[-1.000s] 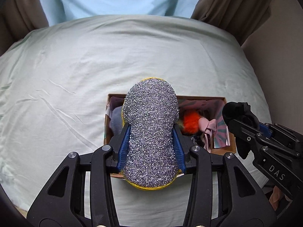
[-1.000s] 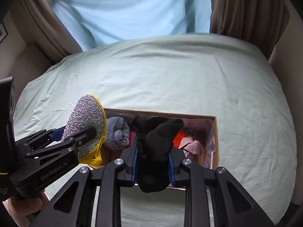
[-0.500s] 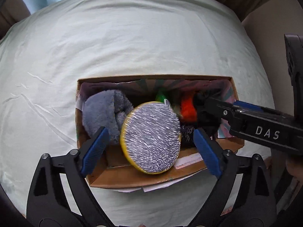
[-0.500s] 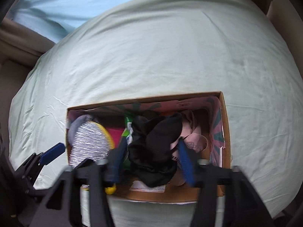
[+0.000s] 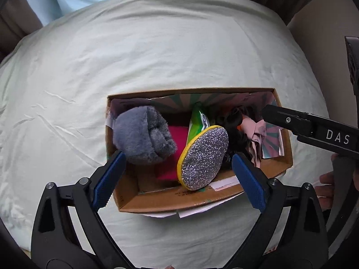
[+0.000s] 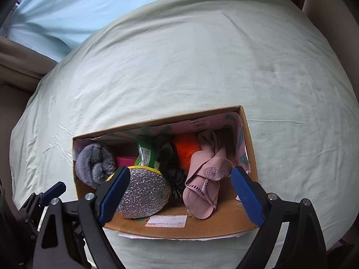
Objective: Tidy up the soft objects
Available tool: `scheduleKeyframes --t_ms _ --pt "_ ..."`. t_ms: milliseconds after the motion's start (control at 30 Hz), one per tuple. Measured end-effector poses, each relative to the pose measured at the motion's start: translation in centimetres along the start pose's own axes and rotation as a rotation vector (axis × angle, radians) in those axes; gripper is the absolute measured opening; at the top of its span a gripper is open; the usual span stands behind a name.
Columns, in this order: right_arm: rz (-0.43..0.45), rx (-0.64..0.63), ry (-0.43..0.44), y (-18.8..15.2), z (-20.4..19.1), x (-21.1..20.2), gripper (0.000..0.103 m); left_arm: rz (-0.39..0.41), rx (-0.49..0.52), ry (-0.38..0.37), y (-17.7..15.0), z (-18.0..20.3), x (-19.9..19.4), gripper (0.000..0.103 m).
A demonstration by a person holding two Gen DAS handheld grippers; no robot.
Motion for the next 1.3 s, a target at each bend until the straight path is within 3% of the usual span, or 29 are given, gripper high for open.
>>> scheduleKeyframes --t_ms 200,433,667,800,900,967,1300 --pt "0.100 -0.063 -0.009 -0.6 -1.4 -5.0 0.090 0.085 -0.041 0.000 -0.6 -1.2 -5.8 0.095" --pt "0.253 -0.177 -0.085 -2.2 -3.3 -14.7 0.090 0.263 -0.042 0.012 -0.4 -0.7 -16.1 0.095" --pt "0.392 -0.223 -0.083 -4.5 -4.2 -24.9 0.090 0.454 -0.043 0.043 -1.4 1.8 -27.1 0.095" --pt "0.478 -0.251 -0.113 -6.2 -3.9 -29.4 0.090 0.557 -0.050 0.045 -3.0 4.0 -32.0 0.103" --pt "0.542 -0.256 -0.105 -7.4 -3.4 -32.4 0.090 0.620 -0.032 0.060 -4.2 5.8 -34.4 0.103" --pt "0.593 -0.254 -0.108 -8.1 -2.9 -34.3 0.103 0.645 -0.024 0.070 -4.8 6.7 -35.3 0.103" --pt "0.699 -0.255 -0.126 -10.5 -1.0 -37.9 0.103 0.719 -0.032 0.087 -7.1 9.5 -37.0 0.103"
Point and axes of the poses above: each gripper's, at about its wrist camera, not at the fingertips, and x roughly the way its jaws point, z to its right, y to its top, the point moved 4 cm from there along x, roughly the way its jaws point, and after that the axes turned 5 degrees about -x, right-handed, at the moved point
